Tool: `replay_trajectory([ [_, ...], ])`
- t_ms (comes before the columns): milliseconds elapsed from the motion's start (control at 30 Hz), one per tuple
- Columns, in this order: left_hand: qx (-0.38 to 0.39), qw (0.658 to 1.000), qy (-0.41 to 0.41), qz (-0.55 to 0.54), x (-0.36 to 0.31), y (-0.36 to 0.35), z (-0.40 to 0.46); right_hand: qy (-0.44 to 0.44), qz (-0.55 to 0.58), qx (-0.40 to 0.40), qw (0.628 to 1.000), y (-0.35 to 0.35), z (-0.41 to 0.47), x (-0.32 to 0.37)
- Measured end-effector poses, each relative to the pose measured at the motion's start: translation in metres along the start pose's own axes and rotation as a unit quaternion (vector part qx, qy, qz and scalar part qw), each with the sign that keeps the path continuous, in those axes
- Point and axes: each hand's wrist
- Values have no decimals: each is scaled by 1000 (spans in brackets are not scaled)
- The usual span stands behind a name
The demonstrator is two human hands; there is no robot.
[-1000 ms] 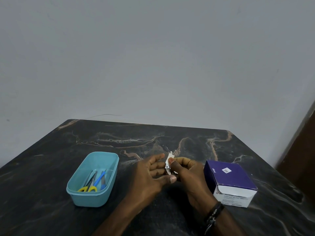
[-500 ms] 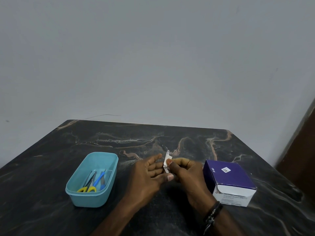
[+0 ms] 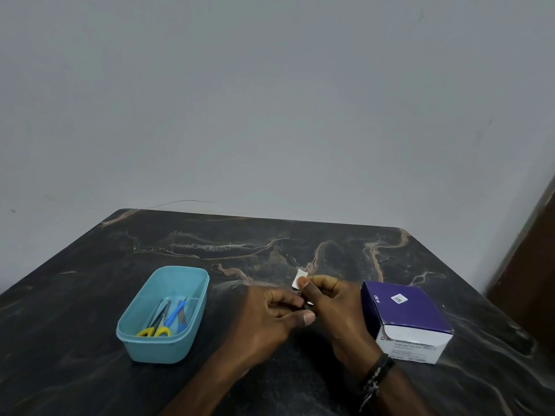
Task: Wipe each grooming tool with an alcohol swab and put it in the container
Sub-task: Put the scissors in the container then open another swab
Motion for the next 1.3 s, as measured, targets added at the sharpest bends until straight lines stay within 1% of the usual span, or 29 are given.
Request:
replay_trajectory([
  [267, -4, 999, -37, 20, 1, 1, 1, -7, 16, 7, 1000, -1, -5, 4],
  [500, -23, 998, -49, 21, -2, 1, 1, -14, 39, 28, 999, -3, -8, 6],
  [767, -54, 996, -60, 27, -2, 3, 2, 20, 7, 28, 999, -8, -10, 2],
  [967, -69, 997, -31, -1, 2, 5, 4, 64, 19, 3, 998, -9, -13, 5],
  [1133, -76, 996, -35, -9, 2, 5, 4, 61, 36, -9, 997, -10, -12, 4],
  [1300, -128, 990, -14, -65, 2, 5, 5, 48, 38, -9, 998, -7, -9, 5],
])
Point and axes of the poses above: each hand's wrist, its own z-axis towards the middle knuckle, its own y-axis out of the back of the hand, x = y × z
